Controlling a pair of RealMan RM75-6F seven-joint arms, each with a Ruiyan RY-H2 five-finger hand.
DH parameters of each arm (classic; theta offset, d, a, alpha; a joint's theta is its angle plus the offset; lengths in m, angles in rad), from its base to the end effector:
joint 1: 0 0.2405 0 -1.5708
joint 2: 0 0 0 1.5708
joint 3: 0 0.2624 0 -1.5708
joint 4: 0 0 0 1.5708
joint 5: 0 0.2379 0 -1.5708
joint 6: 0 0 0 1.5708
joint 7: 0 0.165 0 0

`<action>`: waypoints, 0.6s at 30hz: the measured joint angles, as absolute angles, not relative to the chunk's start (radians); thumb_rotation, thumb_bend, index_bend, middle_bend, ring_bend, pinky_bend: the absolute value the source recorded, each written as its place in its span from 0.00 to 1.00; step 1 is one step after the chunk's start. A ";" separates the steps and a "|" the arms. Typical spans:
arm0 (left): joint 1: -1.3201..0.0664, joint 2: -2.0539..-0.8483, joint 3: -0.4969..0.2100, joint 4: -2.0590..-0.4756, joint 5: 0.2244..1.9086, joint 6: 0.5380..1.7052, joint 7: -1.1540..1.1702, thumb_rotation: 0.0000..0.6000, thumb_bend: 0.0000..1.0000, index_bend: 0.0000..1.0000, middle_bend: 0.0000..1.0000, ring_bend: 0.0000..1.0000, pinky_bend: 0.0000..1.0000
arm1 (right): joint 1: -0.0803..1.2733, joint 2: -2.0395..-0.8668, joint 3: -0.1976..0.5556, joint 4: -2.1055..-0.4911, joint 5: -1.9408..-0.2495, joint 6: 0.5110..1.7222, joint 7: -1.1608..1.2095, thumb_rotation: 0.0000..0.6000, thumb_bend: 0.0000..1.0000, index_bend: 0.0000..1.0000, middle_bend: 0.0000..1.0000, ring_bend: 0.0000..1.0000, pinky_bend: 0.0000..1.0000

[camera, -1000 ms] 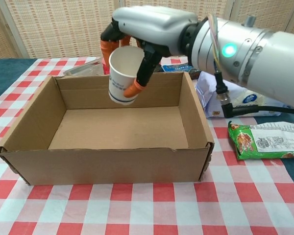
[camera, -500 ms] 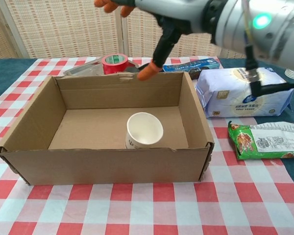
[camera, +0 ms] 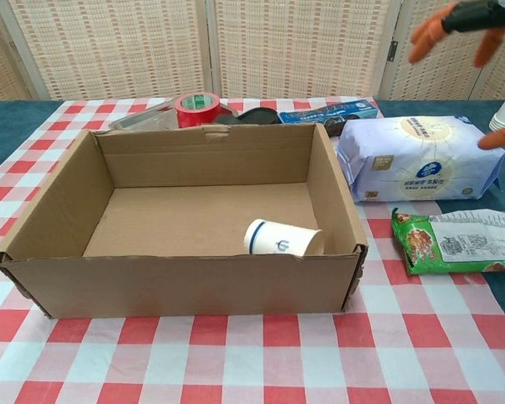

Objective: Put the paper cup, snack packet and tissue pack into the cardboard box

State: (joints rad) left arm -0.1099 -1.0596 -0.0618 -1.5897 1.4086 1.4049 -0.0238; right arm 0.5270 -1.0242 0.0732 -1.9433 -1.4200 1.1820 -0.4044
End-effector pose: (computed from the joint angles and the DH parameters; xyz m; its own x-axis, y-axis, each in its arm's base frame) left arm -0.3506 0.2165 0.1567 0.4339 0.0507 0.8995 0.8974 0.0644 -0.4365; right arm -0.1666 -0.2955 0.0950 0.5949 -0.0422 0.8027 -0.7333 -0.4375 0.5205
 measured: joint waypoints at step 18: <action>-0.104 -1.054 -0.064 -1.588 1.410 1.418 -0.043 1.00 0.21 0.00 0.00 0.00 0.04 | 0.431 -1.175 -0.027 -1.563 -1.476 1.135 -0.081 1.00 0.00 0.33 0.21 0.15 0.41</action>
State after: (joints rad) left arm -0.1042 -1.0543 -0.0645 -1.5878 1.4099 1.4178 -0.0433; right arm 0.4308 -1.1747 -0.0267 -1.5630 -1.4758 1.1348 -0.0815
